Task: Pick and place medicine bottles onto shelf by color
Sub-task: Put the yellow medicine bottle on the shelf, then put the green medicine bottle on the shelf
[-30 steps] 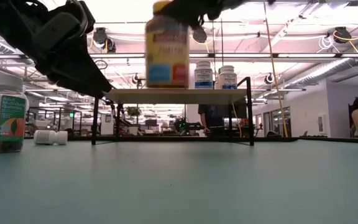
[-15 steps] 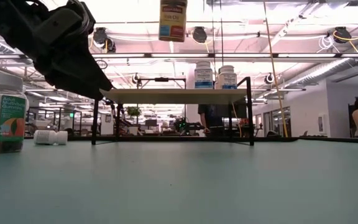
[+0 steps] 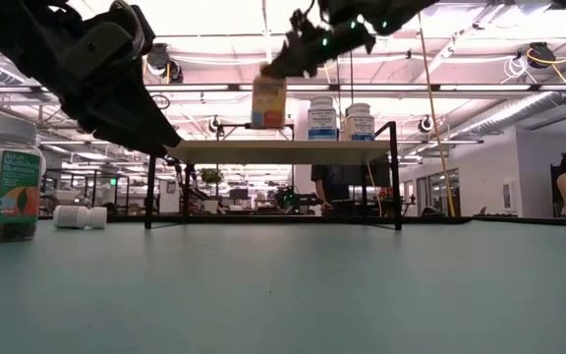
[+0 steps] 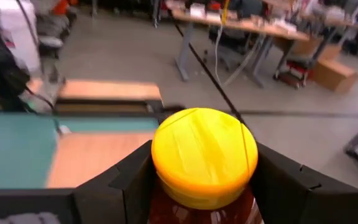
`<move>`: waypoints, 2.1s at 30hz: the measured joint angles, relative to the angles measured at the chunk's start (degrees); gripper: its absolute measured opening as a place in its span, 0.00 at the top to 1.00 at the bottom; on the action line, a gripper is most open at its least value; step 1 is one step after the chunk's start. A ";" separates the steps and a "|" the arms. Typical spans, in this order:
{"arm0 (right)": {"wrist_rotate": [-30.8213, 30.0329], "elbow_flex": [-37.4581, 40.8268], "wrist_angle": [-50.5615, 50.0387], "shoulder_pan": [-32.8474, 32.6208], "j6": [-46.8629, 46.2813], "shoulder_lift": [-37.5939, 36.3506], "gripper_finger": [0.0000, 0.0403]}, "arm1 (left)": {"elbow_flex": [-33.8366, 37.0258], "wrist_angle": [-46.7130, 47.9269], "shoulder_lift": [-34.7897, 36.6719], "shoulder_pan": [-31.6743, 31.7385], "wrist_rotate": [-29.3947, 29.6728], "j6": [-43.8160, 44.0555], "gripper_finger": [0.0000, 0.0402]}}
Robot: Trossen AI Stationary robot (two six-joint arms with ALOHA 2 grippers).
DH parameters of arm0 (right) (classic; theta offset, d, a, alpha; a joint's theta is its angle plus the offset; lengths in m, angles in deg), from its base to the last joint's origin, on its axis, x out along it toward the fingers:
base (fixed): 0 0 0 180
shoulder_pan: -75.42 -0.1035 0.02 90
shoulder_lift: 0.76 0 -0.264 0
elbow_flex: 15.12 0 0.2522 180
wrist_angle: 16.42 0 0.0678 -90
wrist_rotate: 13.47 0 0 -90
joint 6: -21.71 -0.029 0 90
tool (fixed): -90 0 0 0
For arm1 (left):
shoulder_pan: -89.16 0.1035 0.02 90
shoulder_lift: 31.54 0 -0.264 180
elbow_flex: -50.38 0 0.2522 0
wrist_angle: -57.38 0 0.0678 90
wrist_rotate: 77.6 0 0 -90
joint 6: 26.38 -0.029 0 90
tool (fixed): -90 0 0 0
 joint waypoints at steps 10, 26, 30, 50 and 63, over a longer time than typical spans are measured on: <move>0.03 0.01 -1.77 2.19 -1.30 2.71 0.47 | 0.00 0.14 0.00 0.24 -0.43 -2.08 0.06; 0.24 -0.09 -7.48 2.92 -0.63 1.48 0.42 | 0.00 -0.18 0.00 0.35 -0.48 -1.88 0.06; 0.02 0.11 -7.77 2.90 0.35 -0.07 0.42 | 0.00 -0.07 0.00 0.35 -0.48 -2.13 0.06; 0.27 3.08 -4.76 1.53 0.30 -2.56 0.38 | 0.00 -0.49 0.00 0.35 -0.50 -2.36 0.06; 0.13 3.17 -8.10 -3.55 3.87 -7.13 0.38 | 0.00 -0.23 0.00 0.34 -0.50 -2.09 0.06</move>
